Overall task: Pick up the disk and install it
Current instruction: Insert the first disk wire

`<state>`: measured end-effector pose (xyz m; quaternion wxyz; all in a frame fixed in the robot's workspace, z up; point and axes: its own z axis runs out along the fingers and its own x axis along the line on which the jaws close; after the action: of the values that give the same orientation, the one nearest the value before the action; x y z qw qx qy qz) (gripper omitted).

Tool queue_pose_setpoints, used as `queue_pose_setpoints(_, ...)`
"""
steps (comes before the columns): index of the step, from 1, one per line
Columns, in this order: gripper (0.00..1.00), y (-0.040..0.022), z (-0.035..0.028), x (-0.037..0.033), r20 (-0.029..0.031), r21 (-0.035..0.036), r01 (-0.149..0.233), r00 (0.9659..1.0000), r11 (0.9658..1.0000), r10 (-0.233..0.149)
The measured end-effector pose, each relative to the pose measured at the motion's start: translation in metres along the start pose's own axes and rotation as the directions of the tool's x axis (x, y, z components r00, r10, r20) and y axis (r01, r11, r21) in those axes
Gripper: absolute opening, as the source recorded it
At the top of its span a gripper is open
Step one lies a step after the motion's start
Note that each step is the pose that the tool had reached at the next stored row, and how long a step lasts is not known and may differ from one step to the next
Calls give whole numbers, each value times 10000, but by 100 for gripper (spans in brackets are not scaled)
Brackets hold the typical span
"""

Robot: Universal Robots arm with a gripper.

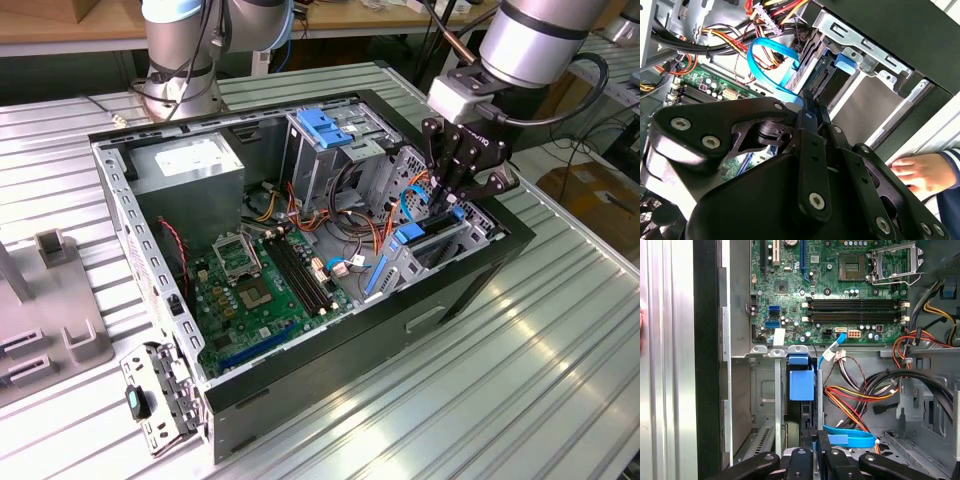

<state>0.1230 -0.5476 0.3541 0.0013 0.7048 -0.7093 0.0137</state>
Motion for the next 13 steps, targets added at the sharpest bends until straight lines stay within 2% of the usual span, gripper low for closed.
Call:
queue_pose_setpoints(3, 16, 3, 2, 0, 15, 47, -1, 10000, 10000, 1)
queue_pose_setpoints(5, 16, 3, 2, -1, 17, 54, 0, 10000, 10000, 0)
queue_pose_setpoints(7, 16, 3, 2, -1, 18, 103, -2, 10000, 9999, 2)
queue_pose_setpoints(13, 16, 3, 2, 0, 17, 107, -2, 10000, 9999, 2)
